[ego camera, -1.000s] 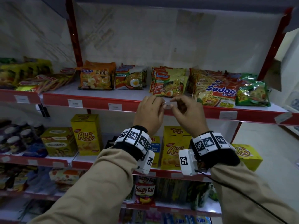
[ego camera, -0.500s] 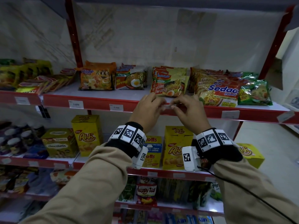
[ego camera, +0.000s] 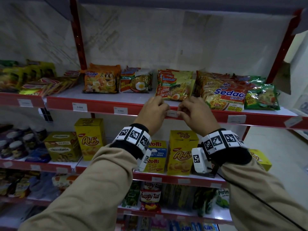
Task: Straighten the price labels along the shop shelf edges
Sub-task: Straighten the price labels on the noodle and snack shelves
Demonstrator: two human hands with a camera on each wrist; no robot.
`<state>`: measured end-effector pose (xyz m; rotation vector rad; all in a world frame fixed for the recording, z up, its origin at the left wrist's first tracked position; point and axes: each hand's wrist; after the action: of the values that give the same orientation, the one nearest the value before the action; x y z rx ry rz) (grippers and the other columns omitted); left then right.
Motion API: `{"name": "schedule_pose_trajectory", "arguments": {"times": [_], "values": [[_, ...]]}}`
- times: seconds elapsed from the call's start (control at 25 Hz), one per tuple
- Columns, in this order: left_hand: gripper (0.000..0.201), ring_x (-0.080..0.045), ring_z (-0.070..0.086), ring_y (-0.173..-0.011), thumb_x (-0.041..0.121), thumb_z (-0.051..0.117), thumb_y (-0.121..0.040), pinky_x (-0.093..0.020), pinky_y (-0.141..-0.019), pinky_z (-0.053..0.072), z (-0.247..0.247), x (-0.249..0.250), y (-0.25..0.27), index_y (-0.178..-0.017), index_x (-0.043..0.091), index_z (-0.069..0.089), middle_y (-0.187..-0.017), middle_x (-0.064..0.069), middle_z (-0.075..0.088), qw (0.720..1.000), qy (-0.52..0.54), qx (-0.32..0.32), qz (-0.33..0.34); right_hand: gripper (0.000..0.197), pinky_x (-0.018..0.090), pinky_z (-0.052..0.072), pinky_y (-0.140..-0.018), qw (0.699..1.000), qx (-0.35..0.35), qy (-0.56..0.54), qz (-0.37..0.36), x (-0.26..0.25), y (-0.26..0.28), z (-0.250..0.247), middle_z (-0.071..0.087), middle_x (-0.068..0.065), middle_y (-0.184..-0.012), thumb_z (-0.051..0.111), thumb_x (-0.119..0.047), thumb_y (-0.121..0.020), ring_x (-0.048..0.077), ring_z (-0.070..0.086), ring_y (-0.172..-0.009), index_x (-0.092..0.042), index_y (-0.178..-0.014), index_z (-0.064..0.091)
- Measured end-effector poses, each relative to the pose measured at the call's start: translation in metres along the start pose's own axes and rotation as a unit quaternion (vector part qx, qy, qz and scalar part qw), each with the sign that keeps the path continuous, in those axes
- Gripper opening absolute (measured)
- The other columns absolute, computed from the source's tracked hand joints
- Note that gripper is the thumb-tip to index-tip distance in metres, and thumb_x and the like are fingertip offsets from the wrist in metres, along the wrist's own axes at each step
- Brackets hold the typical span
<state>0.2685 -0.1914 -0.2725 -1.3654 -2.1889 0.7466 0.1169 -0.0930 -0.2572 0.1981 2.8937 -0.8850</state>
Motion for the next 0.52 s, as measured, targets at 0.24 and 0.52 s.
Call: {"name": "schedule_pose_trajectory", "arguments": {"times": [0.24,0.52], "values": [[0.017,-0.027,0.046,-0.099,0.02,0.055,-0.094,-0.035,-0.082,0.04,-0.0028,-0.0001,-0.0002,-0.1,0.007,0.063,-0.103,-0.01,0.054,0.996,0.069,-0.011,-0.051,0.013,0.041,0.04,-0.09,0.999,-0.032,0.005,-0.022,0.0029,-0.0027,-0.0074,0.054,0.001,-0.101,0.06,-0.032,-0.091,0.024,0.045,-0.098,-0.02,-0.093,0.063],[0.02,-0.029,0.046,-0.098,0.019,0.055,-0.095,-0.036,-0.081,0.04,-0.001,0.0037,-0.0014,-0.101,0.004,0.067,-0.101,-0.012,0.052,0.997,0.042,-0.014,-0.055,0.014,0.041,0.04,-0.089,0.999,-0.032,0.0,-0.028,0.007,-0.003,-0.0069,0.054,0.002,-0.098,0.061,-0.032,-0.089,0.024,0.046,-0.095,-0.019,-0.093,0.065]]}}
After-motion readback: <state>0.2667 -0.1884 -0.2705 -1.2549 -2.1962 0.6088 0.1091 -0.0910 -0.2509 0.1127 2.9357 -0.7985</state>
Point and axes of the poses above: each hand's wrist, its own y-axis away from the middle knuckle, its own z-axis out of the palm, x = y × z
